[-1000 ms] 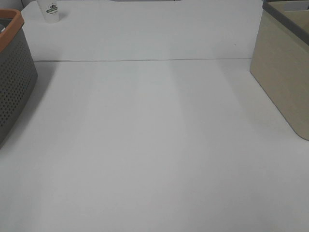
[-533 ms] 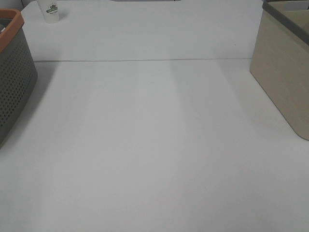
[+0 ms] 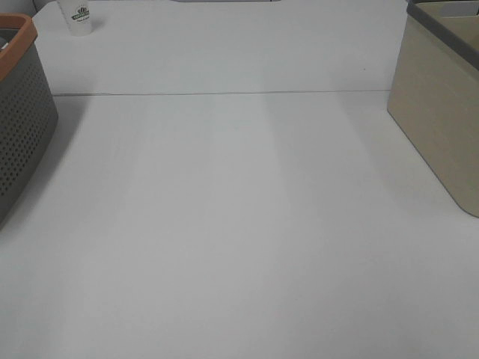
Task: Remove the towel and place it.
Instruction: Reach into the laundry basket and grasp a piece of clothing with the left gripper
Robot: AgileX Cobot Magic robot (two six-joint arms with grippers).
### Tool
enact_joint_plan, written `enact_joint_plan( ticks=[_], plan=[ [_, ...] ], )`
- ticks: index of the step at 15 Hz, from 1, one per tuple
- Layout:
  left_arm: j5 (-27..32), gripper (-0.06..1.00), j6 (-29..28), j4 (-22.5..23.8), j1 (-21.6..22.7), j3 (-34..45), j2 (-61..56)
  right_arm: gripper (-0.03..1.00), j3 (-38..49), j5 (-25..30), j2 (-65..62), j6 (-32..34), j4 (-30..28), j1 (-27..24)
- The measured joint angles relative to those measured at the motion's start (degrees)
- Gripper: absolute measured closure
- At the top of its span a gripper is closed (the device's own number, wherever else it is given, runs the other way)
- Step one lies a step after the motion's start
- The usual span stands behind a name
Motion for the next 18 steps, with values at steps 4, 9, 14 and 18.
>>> enact_joint_plan(
  ticks=[4,9,14,18],
  plan=[
    [0.0,0.18,0.0,0.0,0.0,0.0,0.0,0.3,0.0,0.0,0.0,0.0,0.0,0.0],
    [0.0,0.18,0.0,0.0,0.0,0.0,0.0,0.3,0.0,0.0,0.0,0.0,0.0,0.0],
    [0.0,0.18,-0.1,0.0,0.0,0.0,0.0,0.3,0.0,0.0,0.0,0.0,0.0,0.0],
    [0.0,0.18,-0.2,0.0,0.0,0.0,0.0,0.3,0.0,0.0,0.0,0.0,0.0,0.0]
  ],
)
